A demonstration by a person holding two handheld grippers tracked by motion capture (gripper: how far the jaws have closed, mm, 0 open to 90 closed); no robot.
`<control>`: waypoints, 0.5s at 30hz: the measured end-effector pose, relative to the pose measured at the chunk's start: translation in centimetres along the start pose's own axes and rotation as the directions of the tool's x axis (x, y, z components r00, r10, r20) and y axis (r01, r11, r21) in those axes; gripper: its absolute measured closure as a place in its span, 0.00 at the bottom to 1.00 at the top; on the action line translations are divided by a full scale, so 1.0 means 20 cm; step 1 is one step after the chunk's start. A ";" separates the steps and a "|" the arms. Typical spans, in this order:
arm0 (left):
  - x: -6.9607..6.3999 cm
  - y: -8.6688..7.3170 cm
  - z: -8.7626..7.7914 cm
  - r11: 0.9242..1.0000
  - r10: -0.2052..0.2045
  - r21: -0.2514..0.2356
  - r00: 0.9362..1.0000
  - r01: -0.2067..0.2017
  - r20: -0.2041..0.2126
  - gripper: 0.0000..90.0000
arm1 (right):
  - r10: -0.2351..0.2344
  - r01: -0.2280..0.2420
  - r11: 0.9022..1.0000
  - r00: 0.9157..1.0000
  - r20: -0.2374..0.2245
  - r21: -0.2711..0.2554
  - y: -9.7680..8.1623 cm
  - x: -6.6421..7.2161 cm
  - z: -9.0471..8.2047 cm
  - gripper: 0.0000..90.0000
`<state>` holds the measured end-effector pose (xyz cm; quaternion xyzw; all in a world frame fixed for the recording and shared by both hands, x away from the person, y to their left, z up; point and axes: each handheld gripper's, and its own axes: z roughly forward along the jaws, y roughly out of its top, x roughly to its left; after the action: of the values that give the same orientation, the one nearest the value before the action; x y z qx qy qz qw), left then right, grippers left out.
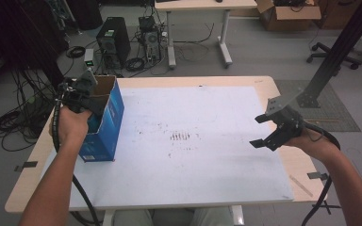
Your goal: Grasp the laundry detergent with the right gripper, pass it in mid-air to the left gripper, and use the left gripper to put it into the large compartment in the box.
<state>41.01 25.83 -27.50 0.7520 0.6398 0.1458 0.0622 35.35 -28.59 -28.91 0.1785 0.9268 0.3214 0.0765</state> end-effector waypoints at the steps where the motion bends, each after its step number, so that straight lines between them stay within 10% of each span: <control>1: 0.00 0.00 0.00 1.000 0.002 0.000 1.000 -0.002 0.000 0.42 | 0.004 -0.004 1.000 1.000 -0.002 0.000 0.00 0.00 0.00 0.10; 15: 0.01 0.00 0.01 1.000 0.009 -0.001 1.000 -0.009 0.014 0.42 | 0.009 -0.009 1.000 1.000 -0.001 -0.003 -0.01 0.01 0.01 0.09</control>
<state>41.13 26.01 -27.74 0.7559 0.6358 0.1411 0.0662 35.19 -28.65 -29.23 0.1822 0.9256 0.3232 0.0748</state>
